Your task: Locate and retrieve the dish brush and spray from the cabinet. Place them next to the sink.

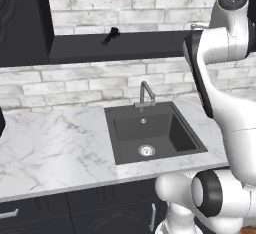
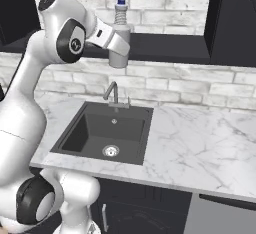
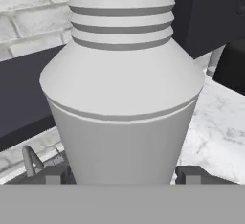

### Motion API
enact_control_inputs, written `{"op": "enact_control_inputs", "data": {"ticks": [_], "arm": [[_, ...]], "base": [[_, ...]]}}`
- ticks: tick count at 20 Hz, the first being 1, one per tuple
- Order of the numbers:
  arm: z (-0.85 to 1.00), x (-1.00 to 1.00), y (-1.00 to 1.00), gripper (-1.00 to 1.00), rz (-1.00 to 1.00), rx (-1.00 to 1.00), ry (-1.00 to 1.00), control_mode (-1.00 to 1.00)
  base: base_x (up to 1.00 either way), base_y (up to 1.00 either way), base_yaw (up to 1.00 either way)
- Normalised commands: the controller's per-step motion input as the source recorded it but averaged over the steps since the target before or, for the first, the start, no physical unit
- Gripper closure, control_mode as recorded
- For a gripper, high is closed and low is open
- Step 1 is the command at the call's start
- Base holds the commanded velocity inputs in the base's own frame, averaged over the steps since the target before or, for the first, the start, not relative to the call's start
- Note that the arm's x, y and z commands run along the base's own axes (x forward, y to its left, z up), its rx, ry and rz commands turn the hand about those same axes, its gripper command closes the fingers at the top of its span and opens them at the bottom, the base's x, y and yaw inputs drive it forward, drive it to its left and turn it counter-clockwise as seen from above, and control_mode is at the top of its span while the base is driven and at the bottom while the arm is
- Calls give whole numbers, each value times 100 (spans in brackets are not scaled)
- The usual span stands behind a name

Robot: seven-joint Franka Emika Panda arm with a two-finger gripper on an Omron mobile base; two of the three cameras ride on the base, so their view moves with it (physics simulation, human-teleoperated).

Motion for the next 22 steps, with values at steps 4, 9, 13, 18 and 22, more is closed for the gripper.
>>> {"op": "enact_control_inputs", "data": {"ticks": [4, 9, 13, 18, 22], "arm": [[-29, -85, -19, 100, 1, -6, 0, -100], [-47, -74, -26, 100, 6, -7, -5, -100], [-20, -59, -8, 100, 9, 1, -6, -100], [-60, -18, -25, 100, 11, 0, 0, -100], [-73, -19, -19, 100, 17, -6, 0, -100]], "base": [[0, 0, 0], [0, 0, 0], [0, 0, 0], [0, 0, 0], [0, 0, 0]]}}
